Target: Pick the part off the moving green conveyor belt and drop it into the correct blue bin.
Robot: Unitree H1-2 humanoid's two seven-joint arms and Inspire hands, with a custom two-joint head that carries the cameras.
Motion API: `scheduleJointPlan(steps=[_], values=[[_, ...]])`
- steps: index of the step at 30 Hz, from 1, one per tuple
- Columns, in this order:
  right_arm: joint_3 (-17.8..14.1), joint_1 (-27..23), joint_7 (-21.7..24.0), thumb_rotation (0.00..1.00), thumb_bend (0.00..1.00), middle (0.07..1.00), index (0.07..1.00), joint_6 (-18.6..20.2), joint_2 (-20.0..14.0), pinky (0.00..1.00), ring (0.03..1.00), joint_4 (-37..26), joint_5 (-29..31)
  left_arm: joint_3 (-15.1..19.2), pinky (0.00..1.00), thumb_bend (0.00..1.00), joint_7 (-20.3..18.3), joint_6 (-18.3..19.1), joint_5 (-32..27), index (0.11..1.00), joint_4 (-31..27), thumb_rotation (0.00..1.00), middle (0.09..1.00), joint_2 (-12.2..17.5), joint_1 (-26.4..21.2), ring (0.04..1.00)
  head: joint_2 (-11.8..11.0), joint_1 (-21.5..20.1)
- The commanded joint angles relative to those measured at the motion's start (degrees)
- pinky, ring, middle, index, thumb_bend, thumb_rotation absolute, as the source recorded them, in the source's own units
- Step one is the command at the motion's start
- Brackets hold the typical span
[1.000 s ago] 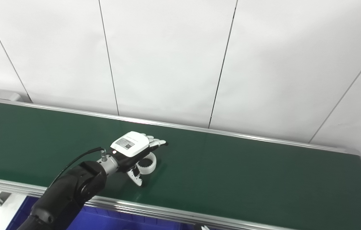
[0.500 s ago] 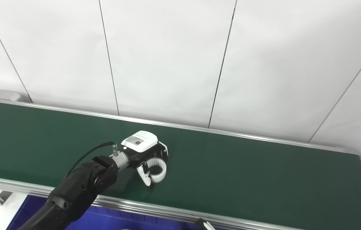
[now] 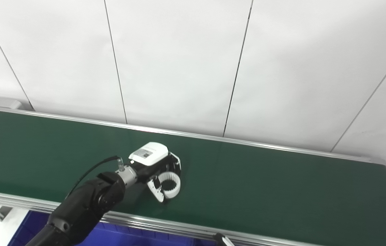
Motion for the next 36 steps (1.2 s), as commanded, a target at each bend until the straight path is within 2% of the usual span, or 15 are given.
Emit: scheduleJointPlan(steps=[1,6,11,13,15,16,18,21,22,23,25,28,31,33,36], values=[[-0.1,0.1,0.0,0.86,0.38,0.965,0.939,-3.0,0.3,0.82,0.914,-1.7,0.3,0.6,0.19,0.51,0.8,-1.1,-1.2,0.383,-1.5,0.0,0.494,1.0,-1.6,0.429,0.0,0.0],[-0.2,0.3,-0.1,0.88,0.38,0.966,0.94,-3.0,0.2,0.81,0.912,-1.8,0.0,1.0,0.19,0.51,0.2,-0.7,-1.7,0.38,-2.9,0.0,0.496,0.9,-1.0,0.428,0.0,0.0],[-0.3,0.3,-0.3,0.88,0.38,0.966,0.939,-3.2,0.2,0.83,0.917,-1.7,-0.2,3.1,0.21,0.51,-0.2,-2.2,-5.7,0.395,-7.4,0.0,0.498,1.7,0.7,0.423,0.1,0.1],[-0.2,0.2,-0.4,0.89,0.38,0.967,0.941,-3.3,0.2,0.83,0.919,-1.6,-0.3,4.8,0.24,0.5,-0.5,-2.3,-8.2,0.473,-10.7,0.0,0.49,2.5,2.2,0.42,0.3,0.0],[-0.3,0.0,-0.4,0.89,0.38,0.969,0.943,-3.2,0.4,0.83,0.922,-1.5,-0.3,6.9,0.25,0.5,-1.9,-1.6,-11.8,0.495,-14.8,0.0,0.487,3.2,4.2,0.416,1.3,-0.3],[-0.3,-0.1,-0.3,0.89,0.37,0.971,0.945,-3.0,0.5,0.83,0.923,-1.5,-0.2,8.1,0.25,0.5,-2.7,-1.1,-14.1,0.499,-16.9,0.0,0.486,3.5,5.3,0.414,2.2,-0.7],[-0.3,-0.7,0.2,0.89,0.36,0.974,0.948,-2.3,0.7,0.84,0.928,-1.9,0.0,9.9,0.24,0.5,-3.8,-0.9,-17.8,0.503,-20.1,0.0,0.484,4.1,7.2,0.41,6.3,-2.6],[-0.4,-2.1,1.6,0.92,0.37,0.982,0.959,0.5,1.4,0.87,0.944,-3.5,0.5,11.7,0.24,0.5,-6.1,0.1,-22.2,0.504,-23.6,0.0,0.485,5.0,9.0,0.408,13.0,-8.4],[-0.5,-2.5,2.0,0.93,0.38,0.984,0.962,1.2,1.7,0.88,0.949,-3.8,0.7,11.9,0.25,0.5,-6.7,0.4,-23.0,0.502,-24.3,0.0,0.487,5.2,9.3,0.411,13.0,-8.4],[-0.6,-3.3,2.6,0.92,0.39,0.98,0.962,2.3,2.1,0.88,0.945,-4.0,1.2,12.2,0.25,0.5,-7.2,0.3,-24.6,0.503,-24.6,0.0,0.487,5.2,10.1,0.409,16.3,-10.8],[-1.1,-4.7,3.4,0.92,0.4,0.976,0.963,4.9,3.0,0.88,0.94,-4.8,1.4,12.4,0.24,0.5,-7.6,-0.4,-26.3,0.503,-24.4,0.0,0.486,4.8,11.7,0.408,17.5,-11.1],[-1.8,-4.9,4.0,0.92,0.42,0.969,0.961,6.9,3.5,0.86,0.931,-5.8,1.3,11.8,0.23,0.5,-7.4,-1.8,-26.7,0.503,-23.6,0.0,0.486,4.0,14.1,0.407,17.7,-10.9],[-2.3,-4.1,4.2,0.9,0.42,0.967,0.956,7.4,3.5,0.85,0.927,-6.4,1.4,11.5,0.25,0.5,-7.2,-1.7,-26.5,0.499,-24.0,0.0,0.487,3.2,15.9,0.415,17.7,-10.4],[-2.6,-3.8,4.2,0.9,0.41,0.973,0.955,7.2,3.3,0.86,0.936,-6.4,1.3,11.5,0.32,0.5,-6.6,-2.6,-26.6,0.496,-24.0,0.0,0.481,2.4,17.1,0.429,17.6,-10.0],[-2.9,-3.5,4.5,0.9,0.4,0.977,0.955,7.4,3.2,0.86,0.938,-6.9,1.1,11.9,0.32,0.5,-7.2,-1.8,-28.4,0.496,-25.0,0.0,0.479,1.9,18.6,0.43,17.7,-9.7]])
